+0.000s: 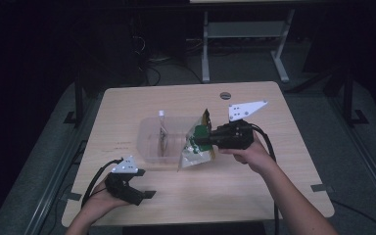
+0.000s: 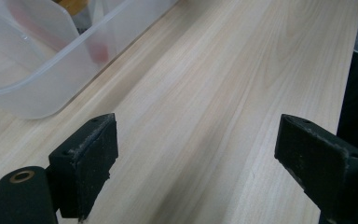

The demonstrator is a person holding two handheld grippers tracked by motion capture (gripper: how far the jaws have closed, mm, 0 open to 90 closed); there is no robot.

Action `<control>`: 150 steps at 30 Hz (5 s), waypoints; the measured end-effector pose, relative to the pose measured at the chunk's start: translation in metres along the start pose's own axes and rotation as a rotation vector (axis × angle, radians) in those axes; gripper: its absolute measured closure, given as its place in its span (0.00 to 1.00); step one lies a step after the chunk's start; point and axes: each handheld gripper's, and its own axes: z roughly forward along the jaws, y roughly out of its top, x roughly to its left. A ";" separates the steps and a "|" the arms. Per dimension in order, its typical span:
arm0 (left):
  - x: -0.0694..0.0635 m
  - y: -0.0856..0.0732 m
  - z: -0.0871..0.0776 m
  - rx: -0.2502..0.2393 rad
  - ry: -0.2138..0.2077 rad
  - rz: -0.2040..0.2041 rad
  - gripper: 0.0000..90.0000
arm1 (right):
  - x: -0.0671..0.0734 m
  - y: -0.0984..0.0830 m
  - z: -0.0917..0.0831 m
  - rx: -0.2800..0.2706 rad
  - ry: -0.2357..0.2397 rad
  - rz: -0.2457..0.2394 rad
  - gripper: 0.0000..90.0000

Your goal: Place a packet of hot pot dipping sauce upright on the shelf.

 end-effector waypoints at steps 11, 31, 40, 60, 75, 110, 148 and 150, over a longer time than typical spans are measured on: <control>0.003 -0.002 0.000 -0.002 -0.001 -0.004 0.14 | -0.028 0.021 0.016 0.025 -0.048 0.010 1.00; 0.003 -0.003 0.000 0.000 -0.002 -0.013 0.14 | -0.057 0.003 0.032 0.077 -0.104 0.075 1.00; 0.003 -0.004 0.001 0.004 -0.009 -0.022 0.14 | -0.061 -0.002 0.039 0.118 -0.117 0.072 1.00; 0.003 -0.004 0.005 0.019 -0.016 -0.017 0.14 | -0.067 -0.004 0.051 0.150 -0.160 0.076 0.98; 0.003 -0.005 0.005 0.026 -0.019 -0.014 0.14 | -0.066 -0.003 0.045 0.135 -0.189 0.073 0.87; 0.001 -0.002 -0.002 0.025 -0.005 -0.002 0.15 | -0.005 -0.017 -0.021 0.153 -0.313 0.048 0.34; 0.005 -0.037 -0.003 0.088 0.055 0.013 0.16 | 0.025 -0.159 -0.078 0.340 -0.571 0.143 0.20; 0.005 -0.038 -0.001 0.102 0.050 0.027 0.16 | 0.024 -0.162 -0.077 0.360 -0.572 0.131 0.19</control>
